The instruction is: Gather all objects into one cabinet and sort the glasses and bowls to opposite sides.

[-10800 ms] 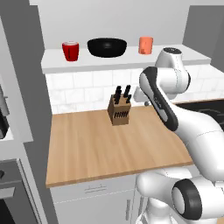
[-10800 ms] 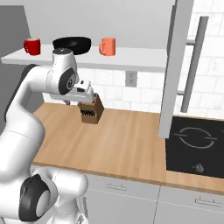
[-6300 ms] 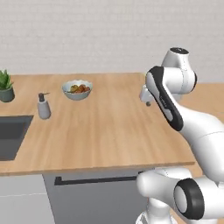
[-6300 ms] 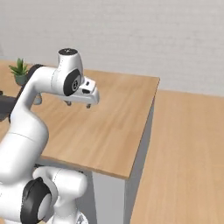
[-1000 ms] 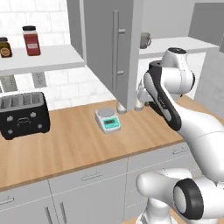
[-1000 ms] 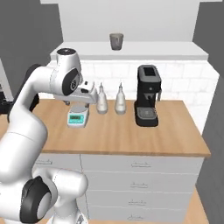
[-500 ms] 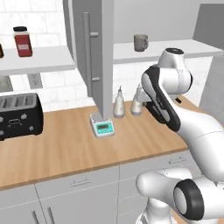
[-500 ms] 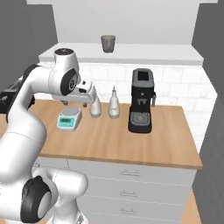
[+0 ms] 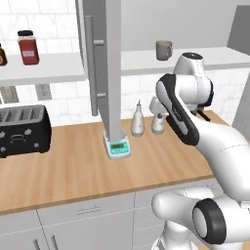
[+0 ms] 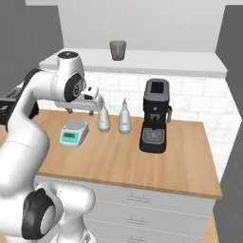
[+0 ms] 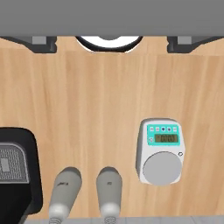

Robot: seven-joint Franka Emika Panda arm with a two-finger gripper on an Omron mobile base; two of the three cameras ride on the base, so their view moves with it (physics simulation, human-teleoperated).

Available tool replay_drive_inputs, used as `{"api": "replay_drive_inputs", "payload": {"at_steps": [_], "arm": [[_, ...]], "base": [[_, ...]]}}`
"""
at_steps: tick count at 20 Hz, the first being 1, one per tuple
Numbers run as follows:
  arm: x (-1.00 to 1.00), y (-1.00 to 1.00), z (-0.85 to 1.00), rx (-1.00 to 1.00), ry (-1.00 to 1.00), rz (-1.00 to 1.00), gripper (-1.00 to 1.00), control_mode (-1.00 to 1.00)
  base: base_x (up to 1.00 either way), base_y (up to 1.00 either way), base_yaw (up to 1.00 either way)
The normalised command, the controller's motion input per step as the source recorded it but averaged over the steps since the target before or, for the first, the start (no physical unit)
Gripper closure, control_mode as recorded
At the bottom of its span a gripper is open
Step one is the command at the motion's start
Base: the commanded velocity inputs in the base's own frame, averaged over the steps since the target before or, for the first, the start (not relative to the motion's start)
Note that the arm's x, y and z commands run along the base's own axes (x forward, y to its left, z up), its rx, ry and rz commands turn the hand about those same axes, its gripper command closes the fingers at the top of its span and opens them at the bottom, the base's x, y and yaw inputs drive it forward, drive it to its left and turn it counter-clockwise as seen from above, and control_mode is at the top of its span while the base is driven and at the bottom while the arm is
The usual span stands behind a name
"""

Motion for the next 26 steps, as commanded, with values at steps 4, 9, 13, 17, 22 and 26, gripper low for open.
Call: {"api": "replay_drive_inputs", "payload": {"at_steps": [4, 9, 13, 17, 22, 26], "arm": [[0.00, 0.00, 0.00, 0.00, 0.00, 0.00, -1.00, 1.00], [0.00, 0.00, 0.00, 0.00, 0.00, 0.00, -1.00, 1.00], [0.00, 0.00, 0.10, 0.00, -0.22, 0.06, -1.00, -1.00], [0.00, 0.00, 0.32, 0.00, -0.39, 0.05, -1.00, -1.00], [0.00, -0.02, 0.40, 0.00, -0.42, 0.09, -1.00, -1.00], [0.00, -0.11, 0.60, 0.00, -0.22, 0.02, -1.00, -1.00]], "base": [[0.23, -0.42, 0.12], [0.00, -0.09, 0.07], [0.00, 0.00, 0.02], [0.00, 0.00, 0.00], [0.00, 0.00, 0.00], [0.00, 0.00, 0.00]]}}
